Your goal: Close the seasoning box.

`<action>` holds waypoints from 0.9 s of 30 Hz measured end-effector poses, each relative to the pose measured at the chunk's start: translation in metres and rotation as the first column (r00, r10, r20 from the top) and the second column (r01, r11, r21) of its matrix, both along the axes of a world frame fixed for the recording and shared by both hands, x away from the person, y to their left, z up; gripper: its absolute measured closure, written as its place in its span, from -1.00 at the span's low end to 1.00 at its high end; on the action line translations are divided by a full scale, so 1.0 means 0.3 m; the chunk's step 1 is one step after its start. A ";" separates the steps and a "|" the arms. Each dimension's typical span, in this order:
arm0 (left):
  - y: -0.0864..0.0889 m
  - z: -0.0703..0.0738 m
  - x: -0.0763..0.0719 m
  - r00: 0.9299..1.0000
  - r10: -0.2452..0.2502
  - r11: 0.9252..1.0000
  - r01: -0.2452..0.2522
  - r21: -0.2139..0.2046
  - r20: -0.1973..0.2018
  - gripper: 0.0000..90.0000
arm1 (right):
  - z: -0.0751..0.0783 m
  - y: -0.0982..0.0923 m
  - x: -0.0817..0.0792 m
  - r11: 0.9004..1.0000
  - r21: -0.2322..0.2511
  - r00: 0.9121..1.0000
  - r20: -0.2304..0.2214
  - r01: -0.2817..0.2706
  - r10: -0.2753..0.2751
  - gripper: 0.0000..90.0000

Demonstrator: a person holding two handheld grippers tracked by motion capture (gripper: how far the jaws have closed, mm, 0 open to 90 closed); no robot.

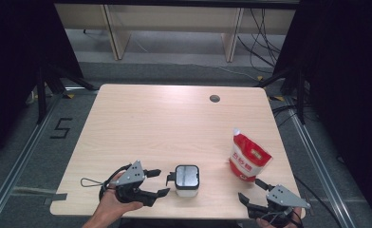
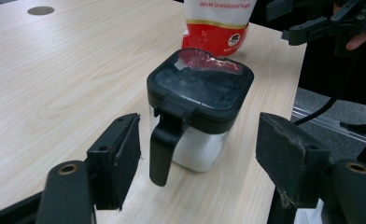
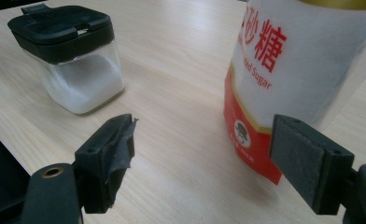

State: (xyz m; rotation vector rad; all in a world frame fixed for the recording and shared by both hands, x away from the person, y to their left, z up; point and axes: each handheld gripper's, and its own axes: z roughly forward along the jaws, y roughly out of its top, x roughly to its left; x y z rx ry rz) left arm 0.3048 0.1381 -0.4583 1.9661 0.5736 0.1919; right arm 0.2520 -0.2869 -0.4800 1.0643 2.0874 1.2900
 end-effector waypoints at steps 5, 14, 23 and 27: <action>0.012 -0.004 -0.005 1.000 -0.003 1.000 0.003 -0.030 -0.011 -0.35 | 0.000 -0.001 0.000 1.000 -0.002 1.000 -0.002 0.004 -0.004 -0.47; 0.050 -0.031 -0.027 1.000 0.010 1.000 -0.010 -0.018 -0.029 -0.36 | -0.001 -0.002 0.003 1.000 -0.008 1.000 0.011 0.001 -0.001 -0.47; 0.078 -0.047 -0.060 0.998 0.035 0.999 -0.035 -0.006 -0.042 -0.38 | 0.000 0.001 0.000 1.000 0.001 1.000 -0.002 0.001 -0.001 -0.48; 0.084 -0.058 -0.074 0.998 0.037 0.999 -0.036 0.007 -0.048 -0.39 | 0.000 -0.001 -0.002 1.000 -0.005 1.000 0.002 0.010 -0.010 -0.49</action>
